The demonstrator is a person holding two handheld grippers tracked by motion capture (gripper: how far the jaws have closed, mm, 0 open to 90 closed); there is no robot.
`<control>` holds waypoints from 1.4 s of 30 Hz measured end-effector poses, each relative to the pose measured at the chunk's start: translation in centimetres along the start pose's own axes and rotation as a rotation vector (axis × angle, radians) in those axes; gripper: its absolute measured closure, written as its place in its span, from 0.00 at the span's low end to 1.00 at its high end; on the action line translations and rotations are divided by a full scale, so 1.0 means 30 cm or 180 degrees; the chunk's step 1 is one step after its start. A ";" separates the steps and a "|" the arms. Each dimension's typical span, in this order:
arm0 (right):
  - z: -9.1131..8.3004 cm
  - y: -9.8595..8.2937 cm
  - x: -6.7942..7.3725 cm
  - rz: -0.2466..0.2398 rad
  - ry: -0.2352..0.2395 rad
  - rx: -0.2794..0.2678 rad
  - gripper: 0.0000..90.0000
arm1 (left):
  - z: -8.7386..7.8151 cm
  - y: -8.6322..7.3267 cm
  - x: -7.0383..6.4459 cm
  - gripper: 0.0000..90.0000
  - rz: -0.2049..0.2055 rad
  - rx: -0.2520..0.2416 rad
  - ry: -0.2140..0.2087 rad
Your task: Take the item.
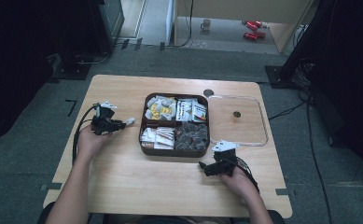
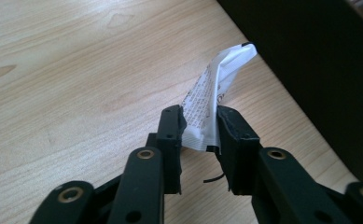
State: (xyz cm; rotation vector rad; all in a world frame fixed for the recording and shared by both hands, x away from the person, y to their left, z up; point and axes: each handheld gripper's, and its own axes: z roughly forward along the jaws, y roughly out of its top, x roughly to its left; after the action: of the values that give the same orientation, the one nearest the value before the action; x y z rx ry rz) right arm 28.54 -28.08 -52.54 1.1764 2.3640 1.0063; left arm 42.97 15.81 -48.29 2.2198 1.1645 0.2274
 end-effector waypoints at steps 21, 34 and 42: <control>0.000 0.000 0.000 -0.0006 -0.0001 0.0001 0.00 | -0.027 -0.015 -0.004 0.62 -0.0031 -0.0098 -0.0036; -0.001 0.000 -0.001 -0.0014 0.0002 0.0008 0.00 | -0.084 -0.042 0.021 0.59 -0.0117 -0.0229 -0.0048; -0.001 0.000 -0.001 -0.0015 0.0002 0.0006 0.00 | -0.106 -0.068 0.050 0.57 -0.0195 -0.0300 -0.0028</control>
State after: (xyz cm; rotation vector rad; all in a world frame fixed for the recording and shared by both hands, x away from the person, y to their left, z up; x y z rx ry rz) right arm 28.54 -28.11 -52.53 1.1709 2.3677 1.0031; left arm 41.16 19.27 -47.16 2.0981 1.1908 0.2421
